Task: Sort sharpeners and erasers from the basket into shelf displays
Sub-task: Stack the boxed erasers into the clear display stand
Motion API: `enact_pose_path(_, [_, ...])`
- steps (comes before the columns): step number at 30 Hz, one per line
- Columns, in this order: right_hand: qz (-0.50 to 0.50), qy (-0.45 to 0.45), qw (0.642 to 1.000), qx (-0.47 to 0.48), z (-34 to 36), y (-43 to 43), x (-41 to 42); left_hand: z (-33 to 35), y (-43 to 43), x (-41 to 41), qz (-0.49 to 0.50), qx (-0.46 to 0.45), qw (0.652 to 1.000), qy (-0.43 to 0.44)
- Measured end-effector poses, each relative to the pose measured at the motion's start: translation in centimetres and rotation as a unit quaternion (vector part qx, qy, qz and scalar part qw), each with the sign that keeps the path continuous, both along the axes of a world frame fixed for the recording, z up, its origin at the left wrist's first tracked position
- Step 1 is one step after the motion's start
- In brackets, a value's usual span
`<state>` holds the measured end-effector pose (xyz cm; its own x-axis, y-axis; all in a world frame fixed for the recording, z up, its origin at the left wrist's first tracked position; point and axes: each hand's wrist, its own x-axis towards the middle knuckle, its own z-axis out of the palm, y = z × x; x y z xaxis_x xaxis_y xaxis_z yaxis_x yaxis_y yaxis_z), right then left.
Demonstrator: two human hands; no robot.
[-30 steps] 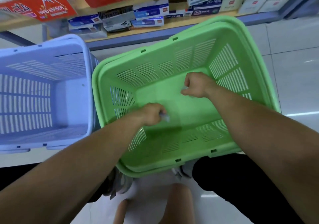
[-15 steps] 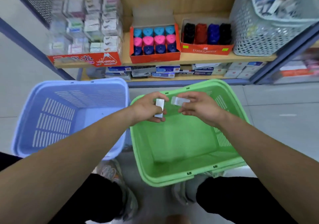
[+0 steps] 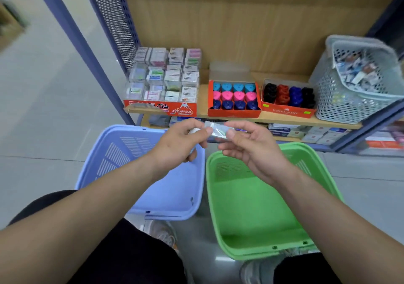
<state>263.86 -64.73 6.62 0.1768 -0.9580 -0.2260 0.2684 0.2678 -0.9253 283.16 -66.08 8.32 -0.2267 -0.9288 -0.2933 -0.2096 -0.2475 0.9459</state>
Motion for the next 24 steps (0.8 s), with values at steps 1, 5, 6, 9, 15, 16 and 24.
enact_pose_path(1, [0.005,-0.002,1.000,-0.006,0.3,-0.4,0.4,0.3,-0.2,0.4,0.010,-0.004,1.000,0.005])
enact_pose_path(5, [0.016,0.072,0.997,-0.023,0.6,-2.6,1.8,0.5,-1.7,1.9,0.027,-0.005,0.999,-0.020])
enact_pose_path(6, [0.017,0.106,0.994,-0.024,0.4,-3.2,2.2,0.4,-2.2,2.4,0.016,-0.003,0.999,-0.043])
enact_pose_path(9, [0.013,0.162,0.987,-0.016,-0.3,-5.5,3.7,-0.2,-3.7,4.6,-0.017,0.014,0.995,-0.098])
enact_pose_path(15, [-0.004,0.160,0.987,0.027,-3.0,-11.4,6.1,-2.4,-7.4,10.9,-0.029,0.036,0.989,-0.143])
enact_pose_path(16, [-0.003,0.167,0.986,0.029,-3.6,-12.5,6.5,-2.8,-7.9,11.9,-0.011,0.037,0.989,-0.141])
enact_pose_path(24, [0.035,0.275,0.961,-0.010,-7.4,-21.7,11.7,-6.4,-13.2,18.7,0.164,0.022,0.976,-0.139])
